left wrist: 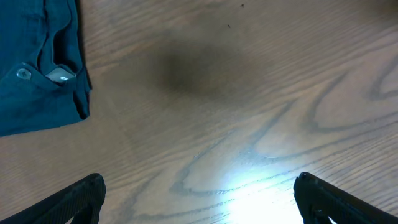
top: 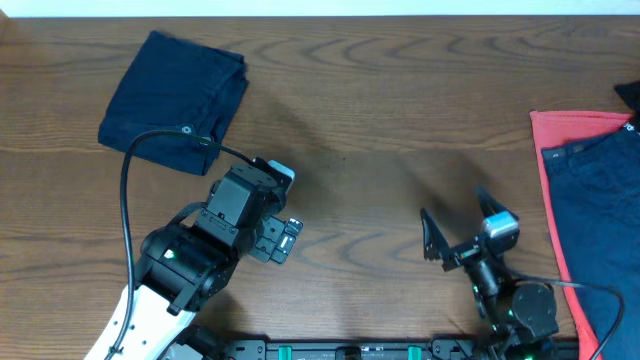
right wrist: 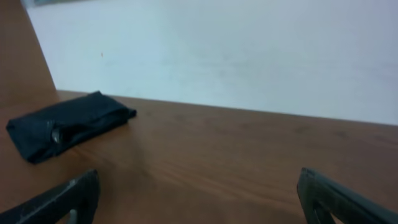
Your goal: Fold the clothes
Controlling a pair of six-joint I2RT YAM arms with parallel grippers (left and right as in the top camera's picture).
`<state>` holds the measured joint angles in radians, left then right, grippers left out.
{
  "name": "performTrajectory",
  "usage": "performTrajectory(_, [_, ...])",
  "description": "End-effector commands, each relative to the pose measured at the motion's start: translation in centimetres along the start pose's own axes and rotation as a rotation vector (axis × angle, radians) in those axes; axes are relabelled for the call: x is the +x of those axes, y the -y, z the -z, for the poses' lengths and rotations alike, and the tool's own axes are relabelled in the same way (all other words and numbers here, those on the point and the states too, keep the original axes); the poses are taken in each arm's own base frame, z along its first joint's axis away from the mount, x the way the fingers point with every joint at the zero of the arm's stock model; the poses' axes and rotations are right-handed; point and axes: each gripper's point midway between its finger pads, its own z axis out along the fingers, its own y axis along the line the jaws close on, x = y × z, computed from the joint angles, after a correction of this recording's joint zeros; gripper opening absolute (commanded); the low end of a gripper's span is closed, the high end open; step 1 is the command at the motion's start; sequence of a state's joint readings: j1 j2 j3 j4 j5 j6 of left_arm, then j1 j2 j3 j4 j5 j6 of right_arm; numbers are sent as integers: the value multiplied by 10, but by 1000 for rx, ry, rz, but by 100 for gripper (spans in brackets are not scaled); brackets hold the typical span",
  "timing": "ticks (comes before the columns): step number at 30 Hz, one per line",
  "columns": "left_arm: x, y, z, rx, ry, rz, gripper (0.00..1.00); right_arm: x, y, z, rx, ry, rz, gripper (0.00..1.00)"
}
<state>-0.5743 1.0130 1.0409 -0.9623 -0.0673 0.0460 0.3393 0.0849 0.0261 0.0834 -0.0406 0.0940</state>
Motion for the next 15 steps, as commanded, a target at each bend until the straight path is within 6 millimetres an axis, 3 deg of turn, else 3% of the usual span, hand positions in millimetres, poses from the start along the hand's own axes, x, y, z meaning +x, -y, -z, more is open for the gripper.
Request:
performTrajectory(1, [-1,-1,1,-10,3,-6,98,5,6,4,28,8,6,99])
performTrajectory(11, [-1,-1,1,-10,3,-6,98,30,4,5,9,-95,1,99])
performTrajectory(15, [-1,-1,1,-10,3,-6,98,30,3,5,8,-98,0,99])
